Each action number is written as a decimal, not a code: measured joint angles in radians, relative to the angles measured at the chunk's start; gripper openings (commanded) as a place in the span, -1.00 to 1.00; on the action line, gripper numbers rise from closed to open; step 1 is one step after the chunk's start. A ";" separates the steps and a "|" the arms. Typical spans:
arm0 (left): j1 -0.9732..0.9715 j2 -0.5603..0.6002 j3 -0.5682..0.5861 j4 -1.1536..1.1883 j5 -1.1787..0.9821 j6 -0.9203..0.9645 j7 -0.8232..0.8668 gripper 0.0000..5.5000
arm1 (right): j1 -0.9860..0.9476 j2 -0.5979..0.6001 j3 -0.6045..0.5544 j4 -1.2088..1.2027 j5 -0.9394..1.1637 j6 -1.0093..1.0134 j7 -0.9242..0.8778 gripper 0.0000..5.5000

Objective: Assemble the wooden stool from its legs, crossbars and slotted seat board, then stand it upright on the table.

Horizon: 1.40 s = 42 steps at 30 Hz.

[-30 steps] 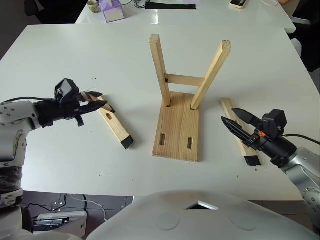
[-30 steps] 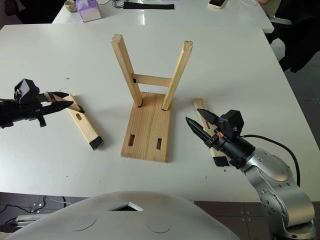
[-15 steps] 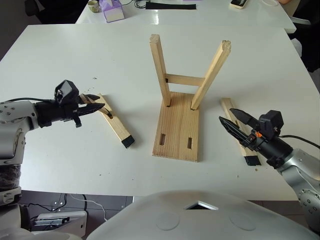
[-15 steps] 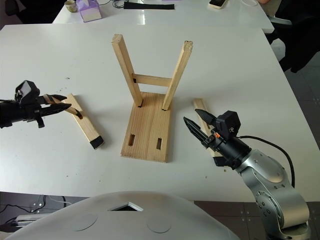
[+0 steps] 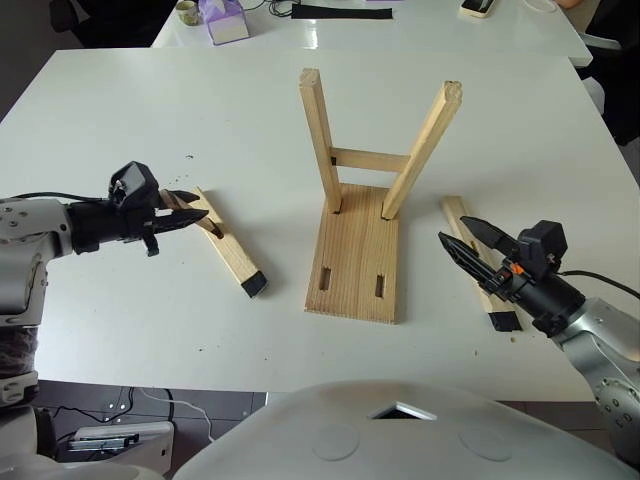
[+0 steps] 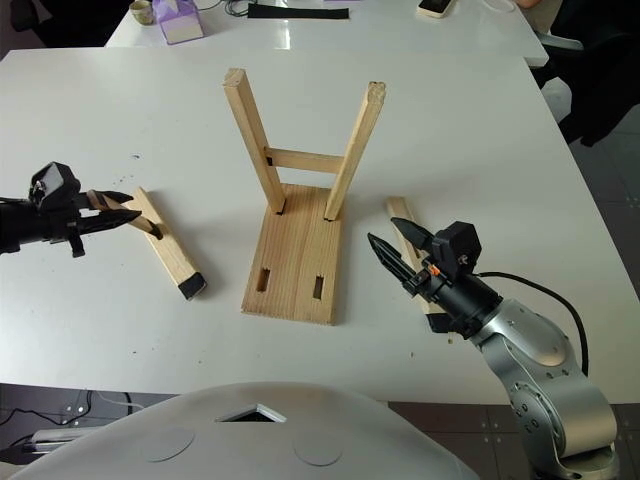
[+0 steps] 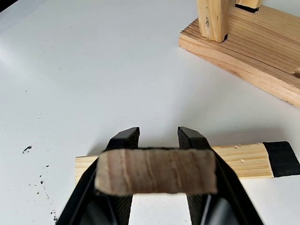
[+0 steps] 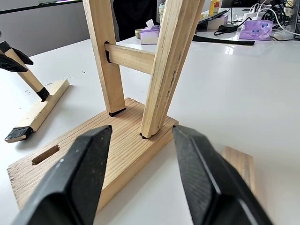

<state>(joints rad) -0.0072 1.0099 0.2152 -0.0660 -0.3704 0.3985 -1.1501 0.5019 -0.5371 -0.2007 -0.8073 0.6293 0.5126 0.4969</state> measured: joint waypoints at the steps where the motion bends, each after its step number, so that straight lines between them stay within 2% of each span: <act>1: 0.000 0.001 0.000 0.001 0.001 0.000 -0.001 -0.52 | 0.000 0.000 0.000 0.000 -0.001 0.000 0.000 -0.13; 15: 0.033 0.006 -0.020 -0.034 0.006 0.003 -0.011 -0.52 | 0.000 0.015 0.004 0.001 -0.021 -0.003 0.000 -0.13; 25: 0.030 0.014 -0.055 -0.017 0.029 -0.061 -0.014 -0.52 | -0.019 0.015 0.028 0.014 -0.044 -0.003 0.004 -0.13; 42: -0.136 0.012 -0.170 0.124 0.035 -0.048 -0.094 -0.52 | -0.047 -0.004 0.092 0.035 -0.088 0.001 0.015 -0.13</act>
<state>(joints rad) -0.1436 1.0223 0.0447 0.0575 -0.3354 0.3504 -1.2442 0.4546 -0.5414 -0.1090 -0.7719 0.5414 0.5137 0.5117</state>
